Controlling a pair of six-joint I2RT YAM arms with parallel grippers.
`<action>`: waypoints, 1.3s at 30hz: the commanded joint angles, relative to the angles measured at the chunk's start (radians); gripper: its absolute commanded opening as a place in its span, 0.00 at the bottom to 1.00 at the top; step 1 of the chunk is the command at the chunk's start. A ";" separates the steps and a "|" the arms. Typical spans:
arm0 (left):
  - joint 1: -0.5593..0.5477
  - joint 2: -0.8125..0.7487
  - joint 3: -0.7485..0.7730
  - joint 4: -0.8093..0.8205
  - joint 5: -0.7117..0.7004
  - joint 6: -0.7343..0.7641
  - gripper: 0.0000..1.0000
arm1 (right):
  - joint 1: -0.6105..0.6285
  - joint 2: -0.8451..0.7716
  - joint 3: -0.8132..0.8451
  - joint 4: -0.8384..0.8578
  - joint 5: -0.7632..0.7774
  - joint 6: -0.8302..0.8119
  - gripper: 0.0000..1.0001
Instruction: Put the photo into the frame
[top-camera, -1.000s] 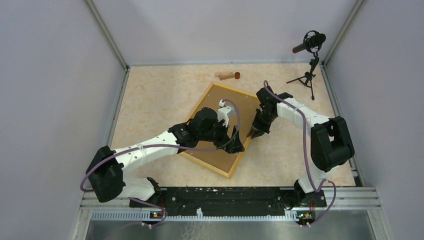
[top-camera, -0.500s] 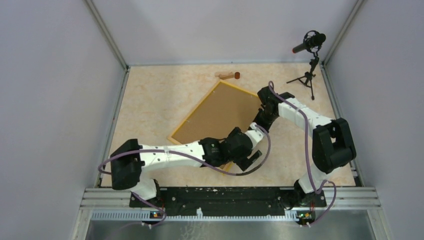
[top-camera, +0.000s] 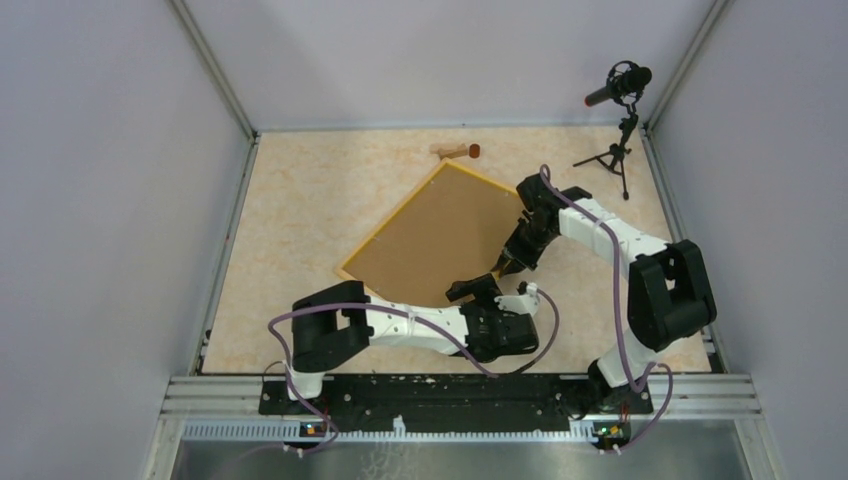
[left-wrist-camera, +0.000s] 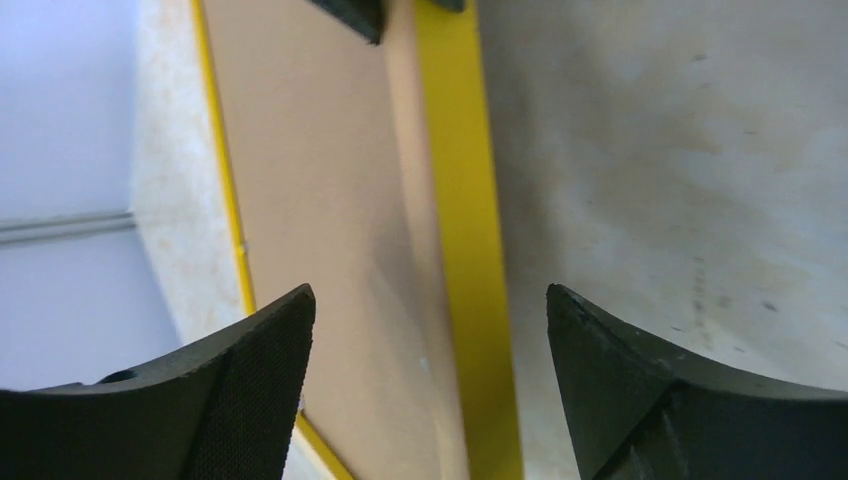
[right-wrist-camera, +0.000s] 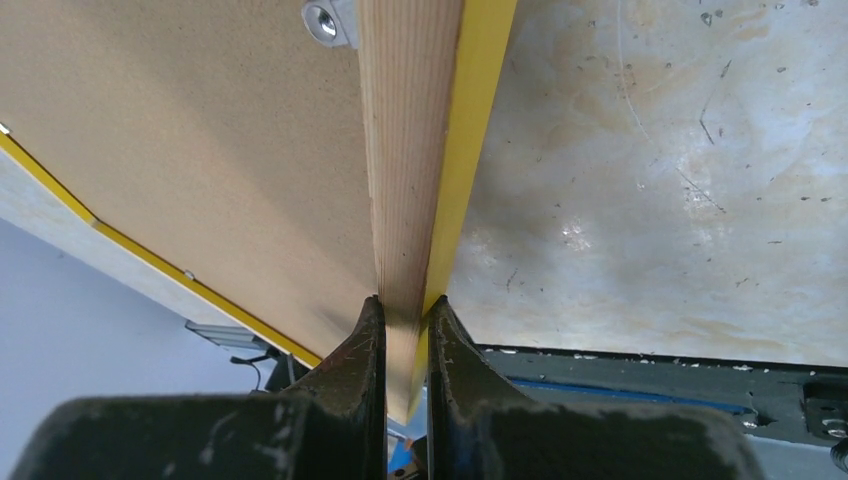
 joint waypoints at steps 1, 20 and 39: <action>0.001 0.015 0.036 -0.031 -0.200 0.006 0.86 | 0.005 -0.084 0.004 0.064 -0.079 0.039 0.00; -0.012 -0.198 0.093 -0.090 -0.124 0.128 0.00 | 0.006 -0.401 -0.006 0.240 -0.029 -0.118 0.68; 0.607 -0.482 0.431 -0.070 1.158 0.025 0.00 | -0.029 -0.790 0.477 0.166 0.464 -0.440 0.99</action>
